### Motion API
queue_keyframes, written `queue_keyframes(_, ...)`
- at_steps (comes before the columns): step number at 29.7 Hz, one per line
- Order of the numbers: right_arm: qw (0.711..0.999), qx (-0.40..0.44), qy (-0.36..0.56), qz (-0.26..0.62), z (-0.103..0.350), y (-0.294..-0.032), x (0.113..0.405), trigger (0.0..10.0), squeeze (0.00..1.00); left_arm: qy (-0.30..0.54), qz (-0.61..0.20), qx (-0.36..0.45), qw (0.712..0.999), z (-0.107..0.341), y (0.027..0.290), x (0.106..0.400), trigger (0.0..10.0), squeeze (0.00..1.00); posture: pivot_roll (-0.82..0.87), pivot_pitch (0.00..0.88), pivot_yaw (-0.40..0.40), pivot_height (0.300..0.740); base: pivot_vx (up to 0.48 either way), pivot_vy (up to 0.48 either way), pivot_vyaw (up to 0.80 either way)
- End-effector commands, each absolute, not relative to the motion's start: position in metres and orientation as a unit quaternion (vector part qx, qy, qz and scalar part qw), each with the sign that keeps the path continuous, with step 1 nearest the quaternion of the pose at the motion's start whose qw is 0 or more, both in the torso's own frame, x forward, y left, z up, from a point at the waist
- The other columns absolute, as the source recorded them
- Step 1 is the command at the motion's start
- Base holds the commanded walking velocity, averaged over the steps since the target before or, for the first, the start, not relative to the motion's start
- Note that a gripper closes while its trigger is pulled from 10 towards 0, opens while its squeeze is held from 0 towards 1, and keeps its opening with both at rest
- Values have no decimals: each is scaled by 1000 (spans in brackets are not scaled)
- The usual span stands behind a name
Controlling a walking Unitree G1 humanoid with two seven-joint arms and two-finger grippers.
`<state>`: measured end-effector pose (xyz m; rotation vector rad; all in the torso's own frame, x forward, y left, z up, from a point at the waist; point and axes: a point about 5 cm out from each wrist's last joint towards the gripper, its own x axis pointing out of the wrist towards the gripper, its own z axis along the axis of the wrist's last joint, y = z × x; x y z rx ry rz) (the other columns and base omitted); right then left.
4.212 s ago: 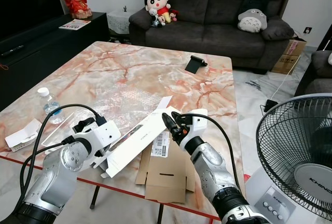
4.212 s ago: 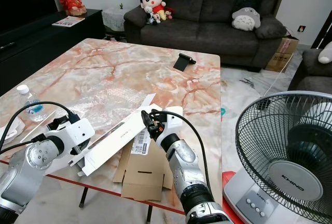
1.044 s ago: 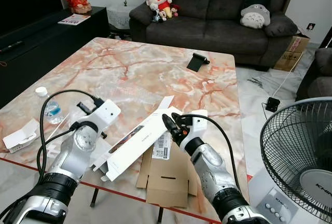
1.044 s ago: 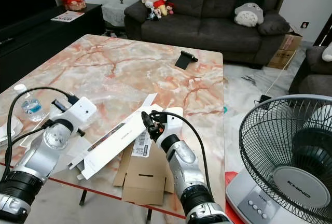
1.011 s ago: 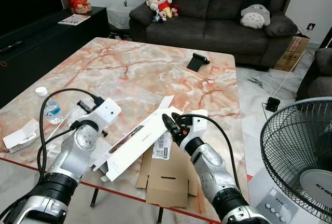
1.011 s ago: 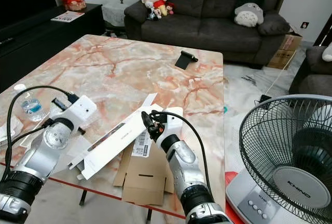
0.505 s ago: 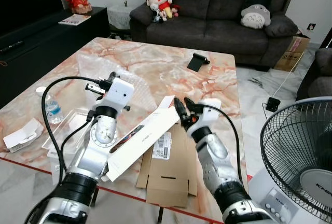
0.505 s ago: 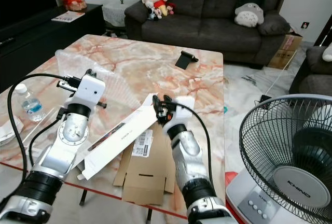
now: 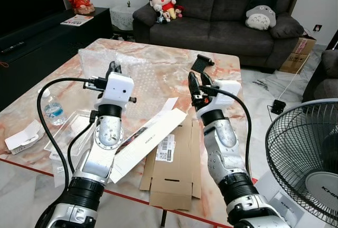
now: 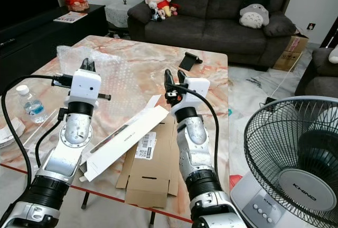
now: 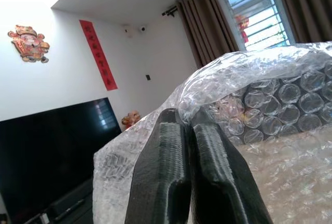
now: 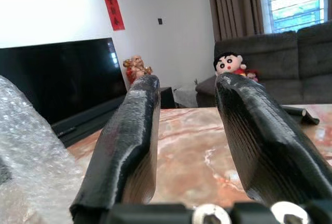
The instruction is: Picking trash to rubbish bin
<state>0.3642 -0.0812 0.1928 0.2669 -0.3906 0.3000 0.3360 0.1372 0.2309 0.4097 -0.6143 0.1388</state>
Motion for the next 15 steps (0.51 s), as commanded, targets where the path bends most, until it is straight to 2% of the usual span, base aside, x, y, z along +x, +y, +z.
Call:
queue_keyframes(1, 960, 129, -202, 142, 196, -83, 364, 10000, 0, -308, 64, 188, 930, 233, 135, 333, 10000, 0, -12, 0, -35, 740, -240, 0, 0)
queue_keyframes(8, 961, 125, -205, 135, 197, -85, 364, 10000, 0, -310, 61, 186, 930, 235, 133, 334, 10000, 0, -17, 0, -34, 740, -206, 0, 0)
queue_keyframes(15, 963, 121, -205, 127, 198, -90, 365, 10000, 0, -313, 62, 187, 929, 237, 134, 334, 10000, 0, -22, 0, -33, 740, 0, 0, 0)
